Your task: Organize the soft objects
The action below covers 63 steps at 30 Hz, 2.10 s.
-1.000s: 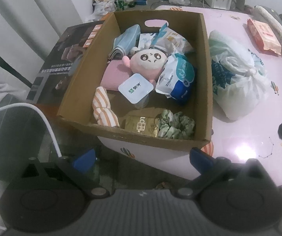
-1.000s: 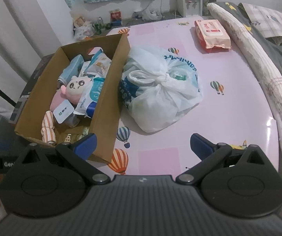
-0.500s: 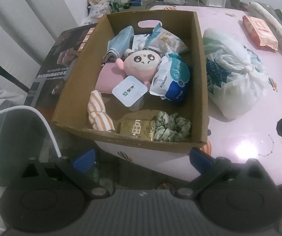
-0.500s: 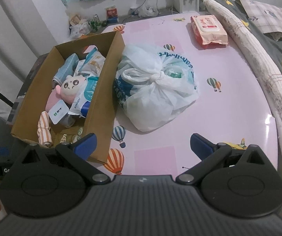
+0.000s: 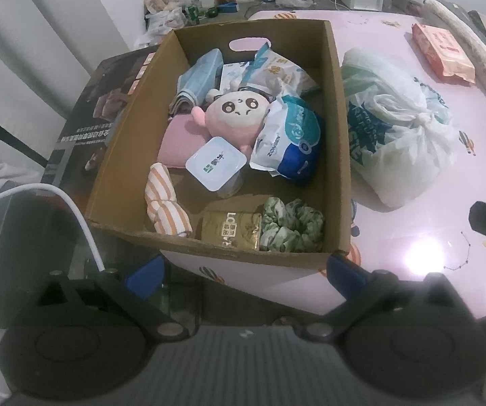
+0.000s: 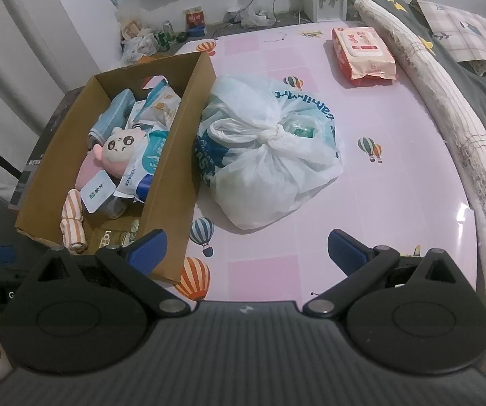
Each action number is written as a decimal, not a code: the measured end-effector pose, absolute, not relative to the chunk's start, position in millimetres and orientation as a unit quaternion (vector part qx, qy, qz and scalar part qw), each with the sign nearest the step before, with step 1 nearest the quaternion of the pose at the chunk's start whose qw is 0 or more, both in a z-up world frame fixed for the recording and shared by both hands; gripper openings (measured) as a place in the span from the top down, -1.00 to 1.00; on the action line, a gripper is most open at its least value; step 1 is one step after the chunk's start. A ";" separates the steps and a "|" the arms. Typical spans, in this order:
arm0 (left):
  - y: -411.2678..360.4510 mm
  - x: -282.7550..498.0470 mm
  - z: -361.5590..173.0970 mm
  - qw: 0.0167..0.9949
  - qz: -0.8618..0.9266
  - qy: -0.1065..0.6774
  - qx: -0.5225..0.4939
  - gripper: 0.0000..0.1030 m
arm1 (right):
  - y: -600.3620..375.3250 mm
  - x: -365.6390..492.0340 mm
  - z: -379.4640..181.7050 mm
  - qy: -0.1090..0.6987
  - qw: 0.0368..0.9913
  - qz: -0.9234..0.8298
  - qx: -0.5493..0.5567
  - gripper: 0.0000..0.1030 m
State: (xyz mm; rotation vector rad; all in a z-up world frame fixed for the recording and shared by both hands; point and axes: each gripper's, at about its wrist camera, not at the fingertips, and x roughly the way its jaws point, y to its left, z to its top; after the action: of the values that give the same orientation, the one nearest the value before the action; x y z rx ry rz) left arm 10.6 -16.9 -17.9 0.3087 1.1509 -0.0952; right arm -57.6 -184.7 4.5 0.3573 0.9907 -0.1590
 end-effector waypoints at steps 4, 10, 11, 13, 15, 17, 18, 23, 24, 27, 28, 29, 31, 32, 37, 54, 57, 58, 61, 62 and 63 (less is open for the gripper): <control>-17.1 12.3 -18.0 0.825 -0.043 0.544 0.146 -0.99 | -187.2 -54.2 3.7 0.477 0.860 -0.073 0.169 -0.98; -15.4 13.4 -17.7 0.825 -0.041 0.545 0.144 -0.99 | -191.3 -49.4 7.6 0.480 0.860 -0.066 0.159 -0.98; -15.1 13.8 -17.7 0.825 -0.041 0.545 0.144 -0.99 | -191.5 -48.8 8.2 0.480 0.860 -0.066 0.159 -0.98; -14.3 14.5 -17.7 0.825 -0.040 0.545 0.144 -0.99 | -191.4 -48.3 8.5 0.481 0.860 -0.066 0.158 -0.98; -13.1 15.3 -17.5 0.825 -0.039 0.545 0.144 -0.99 | -191.1 -47.7 8.6 0.481 0.860 -0.065 0.159 -0.98; -11.6 16.0 -17.5 0.825 -0.038 0.544 0.145 -0.99 | -191.1 -46.3 8.9 0.483 0.859 -0.063 0.159 -0.98; -11.2 16.1 -17.6 0.825 -0.037 0.545 0.144 -0.99 | -190.1 -46.1 8.6 0.484 0.858 -0.062 0.159 -0.98; -7.5 18.0 -17.9 0.825 -0.031 0.546 0.141 -0.99 | -185.2 -43.5 7.5 0.489 0.857 -0.055 0.155 -0.98; -7.0 18.5 -18.3 0.825 -0.030 0.547 0.140 -0.99 | -184.8 -42.5 7.2 0.490 0.857 -0.054 0.154 -0.98; -5.9 19.6 -19.6 0.823 -0.029 0.550 0.139 -0.99 | -184.4 -40.2 6.3 0.491 0.856 -0.053 0.153 -0.98; -5.8 20.3 -20.1 0.823 -0.029 0.550 0.139 -0.99 | -184.3 -39.5 5.8 0.493 0.855 -0.052 0.153 -0.98; -6.1 20.6 -20.5 0.823 -0.029 0.551 0.139 -0.99 | -184.1 -38.6 5.2 0.494 0.854 -0.052 0.153 -0.98; -6.5 21.3 -21.3 0.822 -0.029 0.552 0.139 -0.99 | -184.1 -37.0 3.9 0.496 0.853 -0.051 0.152 -0.98; -6.8 21.6 -22.0 0.821 -0.030 0.553 0.139 -0.99 | -183.8 -36.3 3.3 0.498 0.853 -0.050 0.151 -0.98; -8.0 22.4 -23.8 0.820 -0.031 0.555 0.138 -0.99 | -180.8 -32.9 -0.3 0.511 0.847 -0.047 0.140 -0.98; -16.7 23.2 -32.7 0.812 -0.037 0.562 0.151 -0.99 | -173.9 -27.2 -17.1 0.552 0.825 -0.034 0.112 -0.98; -17.9 22.0 -32.5 0.812 -0.038 0.562 0.152 -0.99 | -174.5 -27.7 -17.1 0.553 0.825 -0.033 0.112 -0.98; -18.3 21.7 -32.4 0.812 -0.038 0.562 0.151 -0.99 | -174.7 -27.7 -17.0 0.554 0.824 -0.032 0.112 -0.98; -18.6 21.4 -31.7 0.813 -0.039 0.561 0.152 -0.99 | -174.7 -27.9 -17.0 0.554 0.824 -0.032 0.112 -0.98; -18.8 21.2 -31.6 0.813 -0.039 0.561 0.152 -0.99 | -174.5 -27.9 -17.1 0.554 0.825 -0.032 0.112 -0.98; -18.9 21.1 -31.5 0.813 -0.039 0.561 0.152 -0.99 | -174.4 -28.0 -17.0 0.554 0.825 -0.032 0.111 -0.98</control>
State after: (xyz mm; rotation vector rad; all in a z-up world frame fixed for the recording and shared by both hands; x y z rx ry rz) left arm 21.1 -18.9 -31.5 0.3250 1.1984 -0.0824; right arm -28.0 -174.4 -17.0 0.2370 1.1769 -0.0682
